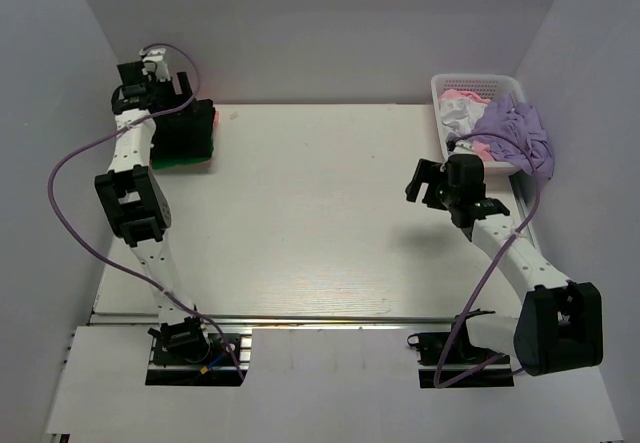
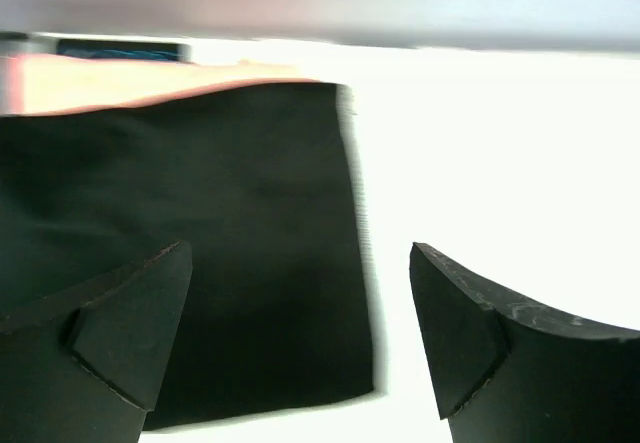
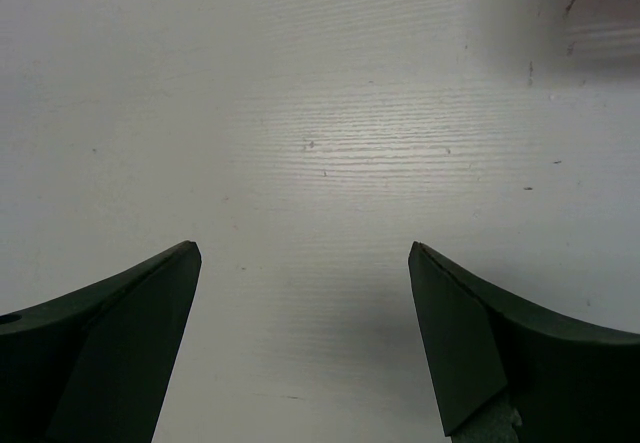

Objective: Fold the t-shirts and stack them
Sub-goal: Put the neatly folded tshirt into the corner of the board with the left arm

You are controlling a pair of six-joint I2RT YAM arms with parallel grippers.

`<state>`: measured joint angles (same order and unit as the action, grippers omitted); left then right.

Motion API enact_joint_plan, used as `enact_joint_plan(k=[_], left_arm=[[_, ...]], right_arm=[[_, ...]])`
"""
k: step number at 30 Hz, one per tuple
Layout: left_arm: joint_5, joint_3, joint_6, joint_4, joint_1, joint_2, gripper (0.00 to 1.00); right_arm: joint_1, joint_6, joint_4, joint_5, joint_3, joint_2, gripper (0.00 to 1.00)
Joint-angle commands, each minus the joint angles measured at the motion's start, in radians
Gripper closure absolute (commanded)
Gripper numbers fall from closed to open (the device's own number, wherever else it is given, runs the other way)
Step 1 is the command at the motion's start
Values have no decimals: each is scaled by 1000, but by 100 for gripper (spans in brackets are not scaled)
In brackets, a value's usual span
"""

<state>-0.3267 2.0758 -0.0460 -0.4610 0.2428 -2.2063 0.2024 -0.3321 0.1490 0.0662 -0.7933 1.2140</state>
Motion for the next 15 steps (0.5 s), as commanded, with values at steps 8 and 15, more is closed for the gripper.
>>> enact_joint_plan(k=[8,15], left_arm=[[231,-747,259,218,-445,587,0],[371,-1051,350,200,-818,715,0]], right_arm=[[-1,45,-31,-160,92,-44,10],[-1,50,-17,-167,129,-113,10]])
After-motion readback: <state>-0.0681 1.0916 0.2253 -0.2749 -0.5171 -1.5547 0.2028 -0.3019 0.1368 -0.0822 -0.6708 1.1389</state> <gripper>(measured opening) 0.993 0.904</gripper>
